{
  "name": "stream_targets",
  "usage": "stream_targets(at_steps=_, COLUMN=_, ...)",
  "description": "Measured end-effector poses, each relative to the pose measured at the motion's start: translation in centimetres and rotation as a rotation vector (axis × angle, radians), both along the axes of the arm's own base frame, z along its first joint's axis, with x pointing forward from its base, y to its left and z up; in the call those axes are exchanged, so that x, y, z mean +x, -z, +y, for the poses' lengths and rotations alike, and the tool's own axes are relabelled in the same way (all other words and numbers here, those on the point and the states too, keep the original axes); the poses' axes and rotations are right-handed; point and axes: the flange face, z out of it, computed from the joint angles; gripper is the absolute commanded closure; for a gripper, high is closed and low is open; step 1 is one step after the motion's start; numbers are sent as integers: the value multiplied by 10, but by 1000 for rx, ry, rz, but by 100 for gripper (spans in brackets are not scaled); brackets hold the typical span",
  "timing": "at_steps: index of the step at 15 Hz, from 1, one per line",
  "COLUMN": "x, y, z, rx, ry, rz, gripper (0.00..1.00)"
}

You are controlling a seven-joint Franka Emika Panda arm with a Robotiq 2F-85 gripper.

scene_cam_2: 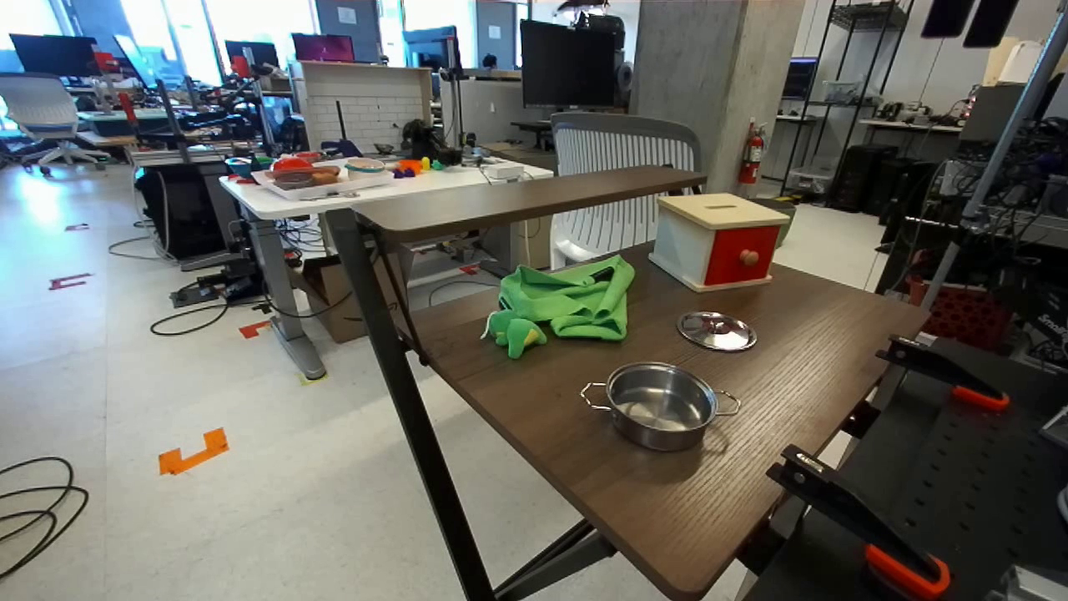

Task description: Open the drawer

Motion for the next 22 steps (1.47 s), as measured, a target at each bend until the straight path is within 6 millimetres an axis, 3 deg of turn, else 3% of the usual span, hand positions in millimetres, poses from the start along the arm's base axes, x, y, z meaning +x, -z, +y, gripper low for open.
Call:
stream_targets(at_steps=7, x=52, y=81, z=-79, rx=22, ry=169, rz=63, gripper=0)
stream_targets(at_steps=12, x=100, y=129, z=-122, rx=23, ry=286, rz=88, gripper=0)
stream_targets(at_steps=17, x=135, y=169, z=-136, rx=-9, ry=372, rz=69, gripper=0)
stream_targets(at_steps=22, x=152, y=195, z=-129, rx=-52, ry=407, rz=-20, gripper=0)
